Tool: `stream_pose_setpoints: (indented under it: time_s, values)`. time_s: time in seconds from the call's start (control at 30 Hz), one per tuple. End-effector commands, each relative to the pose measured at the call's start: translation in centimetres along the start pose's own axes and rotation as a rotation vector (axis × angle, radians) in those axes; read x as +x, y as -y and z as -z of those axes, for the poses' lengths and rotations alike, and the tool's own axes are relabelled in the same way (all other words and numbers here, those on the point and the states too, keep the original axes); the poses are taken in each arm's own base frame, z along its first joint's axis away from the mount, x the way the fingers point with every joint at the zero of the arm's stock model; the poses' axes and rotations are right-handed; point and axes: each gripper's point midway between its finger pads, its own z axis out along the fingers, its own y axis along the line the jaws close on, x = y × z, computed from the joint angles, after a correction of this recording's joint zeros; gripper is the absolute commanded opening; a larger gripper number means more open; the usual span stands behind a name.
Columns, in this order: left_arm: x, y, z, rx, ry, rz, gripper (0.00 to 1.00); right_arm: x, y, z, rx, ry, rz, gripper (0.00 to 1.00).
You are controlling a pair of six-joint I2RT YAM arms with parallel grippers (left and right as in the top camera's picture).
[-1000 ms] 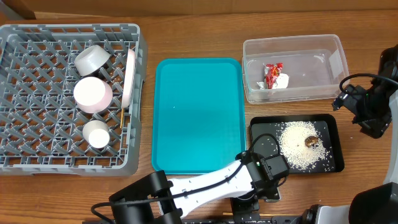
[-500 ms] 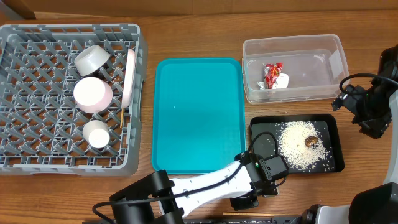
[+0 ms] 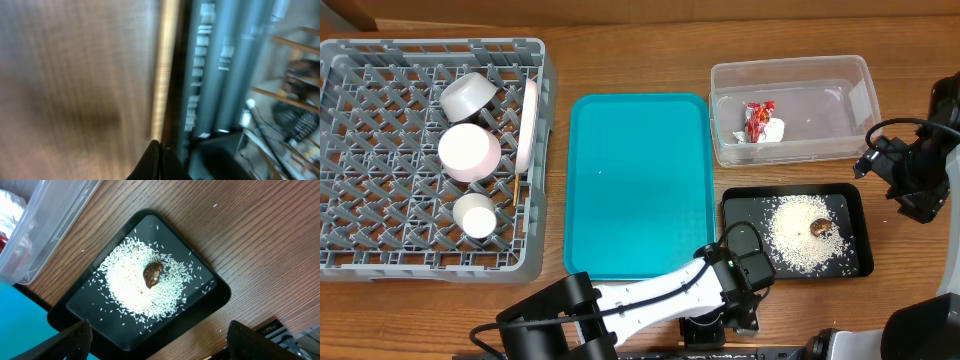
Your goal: Sort waste into correct bins and load items into the dishwasher
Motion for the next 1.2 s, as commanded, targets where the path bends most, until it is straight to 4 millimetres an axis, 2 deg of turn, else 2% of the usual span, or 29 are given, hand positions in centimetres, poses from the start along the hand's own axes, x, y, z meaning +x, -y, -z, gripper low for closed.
stream_pose_setpoints:
  time_s: [0.0,0.43,0.53,0.77,0.93,1.17]
  values:
    - [-0.3,2.7,-0.4,0.177,0.040,-0.122,0.04,-0.4,-0.3,1.3,-0.027,0.044,-0.003,0.88]
    - [0.2,2.6,-0.9,0.178,0.035,-0.187,0.04,-0.3,-0.3,1.3,-0.027,0.042,-0.003,0.88]
    - [1.0,2.1,-1.9,0.193,0.040,-0.164,0.04,-0.3,-0.3,1.3,-0.025,0.040,-0.003,0.88]
    - [1.4,1.0,-2.5,0.191,0.060,-0.133,0.04,-0.2,-0.4,1.3,-0.032,0.037,-0.003,0.88]
    - [1.9,2.1,-3.0,0.259,0.066,-0.122,0.04,-0.2,-0.4,1.3,-0.033,0.038,-0.003,0.88]
    - [2.2,1.9,-3.7,0.252,0.066,-0.123,0.04,-0.2,-0.4,1.3,-0.032,0.038,-0.003,0.88]
